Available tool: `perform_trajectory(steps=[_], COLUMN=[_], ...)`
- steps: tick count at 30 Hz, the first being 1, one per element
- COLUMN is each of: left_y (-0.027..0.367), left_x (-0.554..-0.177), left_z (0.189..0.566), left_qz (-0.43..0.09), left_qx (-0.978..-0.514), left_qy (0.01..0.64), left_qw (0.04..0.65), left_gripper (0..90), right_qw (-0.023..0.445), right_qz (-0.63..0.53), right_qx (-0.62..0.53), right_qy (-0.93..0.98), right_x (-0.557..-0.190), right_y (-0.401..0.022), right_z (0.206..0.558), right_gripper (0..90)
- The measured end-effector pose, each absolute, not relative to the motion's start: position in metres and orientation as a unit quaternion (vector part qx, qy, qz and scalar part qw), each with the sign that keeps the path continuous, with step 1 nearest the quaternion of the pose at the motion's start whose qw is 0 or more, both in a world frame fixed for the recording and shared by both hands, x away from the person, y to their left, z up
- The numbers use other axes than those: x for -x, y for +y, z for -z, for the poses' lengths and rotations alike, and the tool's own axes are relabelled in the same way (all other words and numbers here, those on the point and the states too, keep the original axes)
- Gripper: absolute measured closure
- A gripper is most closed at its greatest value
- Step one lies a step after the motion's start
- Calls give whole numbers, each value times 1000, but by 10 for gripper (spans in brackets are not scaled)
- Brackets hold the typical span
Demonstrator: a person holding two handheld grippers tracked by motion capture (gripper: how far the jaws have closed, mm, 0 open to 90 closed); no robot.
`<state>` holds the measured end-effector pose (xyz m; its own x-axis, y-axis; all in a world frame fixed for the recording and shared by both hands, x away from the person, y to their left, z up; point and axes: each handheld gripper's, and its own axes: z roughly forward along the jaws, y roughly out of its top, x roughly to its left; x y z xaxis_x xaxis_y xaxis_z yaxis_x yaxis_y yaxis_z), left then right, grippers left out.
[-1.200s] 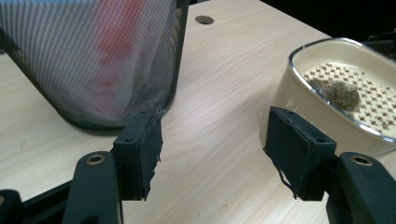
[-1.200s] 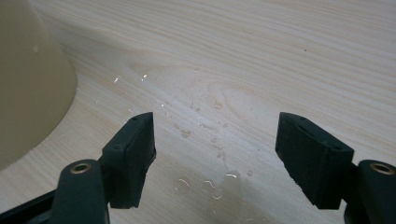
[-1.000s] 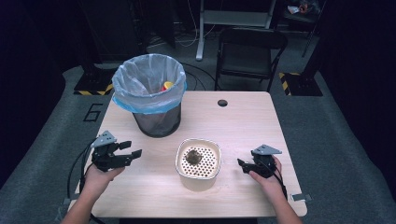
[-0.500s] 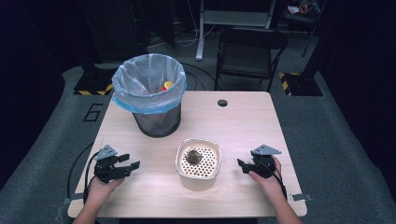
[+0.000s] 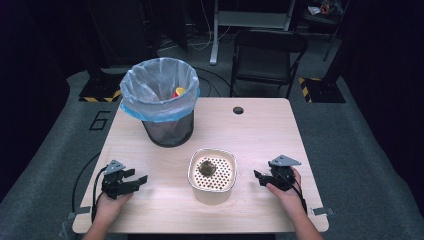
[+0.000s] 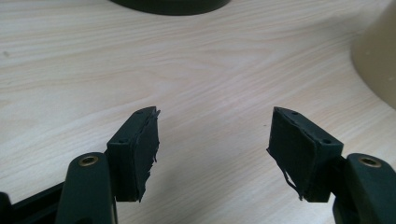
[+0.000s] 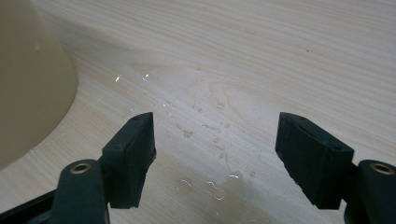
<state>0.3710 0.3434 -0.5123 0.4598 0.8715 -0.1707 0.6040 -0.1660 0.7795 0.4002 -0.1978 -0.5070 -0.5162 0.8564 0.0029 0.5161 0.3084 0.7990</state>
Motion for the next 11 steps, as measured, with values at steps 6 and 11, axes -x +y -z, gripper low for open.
perform_trajectory(steps=[6, 11], left_y=[348, 354], left_x=[-373, -376], left_z=[515, 518], left_qz=[-173, -187], left_qx=[-745, -742], left_qy=[504, 514], left_qw=[402, 387], left_gripper=[320, 303], right_qw=[218, 228], right_qz=[-389, -382], right_qx=[-442, -444], right_qy=[778, 778], right_x=[-400, -400], right_y=[-198, -201], right_z=[508, 507], right_gripper=[281, 277])
